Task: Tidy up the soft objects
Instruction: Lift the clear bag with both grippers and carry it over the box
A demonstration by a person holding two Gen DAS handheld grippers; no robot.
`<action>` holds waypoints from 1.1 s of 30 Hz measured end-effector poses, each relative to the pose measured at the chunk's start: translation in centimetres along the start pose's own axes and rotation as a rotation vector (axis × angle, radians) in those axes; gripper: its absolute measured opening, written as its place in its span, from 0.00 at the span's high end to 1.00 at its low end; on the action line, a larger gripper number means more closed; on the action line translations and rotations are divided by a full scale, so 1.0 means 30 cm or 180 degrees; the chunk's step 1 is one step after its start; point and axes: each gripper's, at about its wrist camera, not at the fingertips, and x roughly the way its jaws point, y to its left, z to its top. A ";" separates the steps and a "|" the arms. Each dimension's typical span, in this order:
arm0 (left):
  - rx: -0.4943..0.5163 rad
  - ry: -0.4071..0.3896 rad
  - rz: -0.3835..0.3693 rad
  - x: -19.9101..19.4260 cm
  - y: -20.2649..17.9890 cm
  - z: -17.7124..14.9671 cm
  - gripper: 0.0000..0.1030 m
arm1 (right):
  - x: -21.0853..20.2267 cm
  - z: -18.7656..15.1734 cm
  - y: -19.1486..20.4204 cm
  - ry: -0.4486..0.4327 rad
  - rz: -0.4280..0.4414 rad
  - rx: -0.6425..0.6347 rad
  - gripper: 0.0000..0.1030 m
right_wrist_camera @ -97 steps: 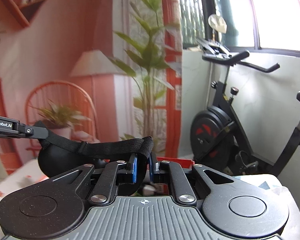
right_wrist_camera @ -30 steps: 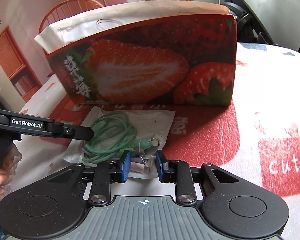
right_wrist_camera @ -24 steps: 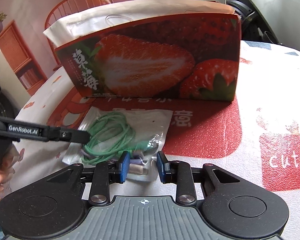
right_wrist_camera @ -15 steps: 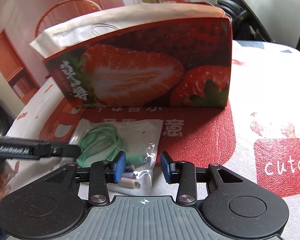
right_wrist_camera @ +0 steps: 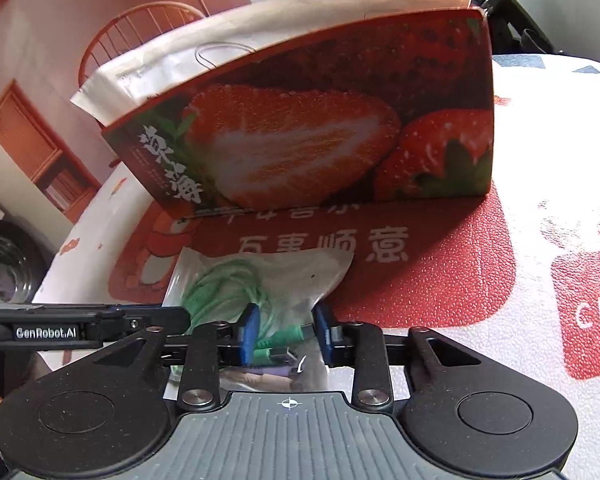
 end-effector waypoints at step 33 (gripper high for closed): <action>0.0265 -0.0948 -0.0100 -0.104 -0.188 0.606 0.76 | -0.171 0.632 0.060 -0.1132 0.0029 -0.0490 0.75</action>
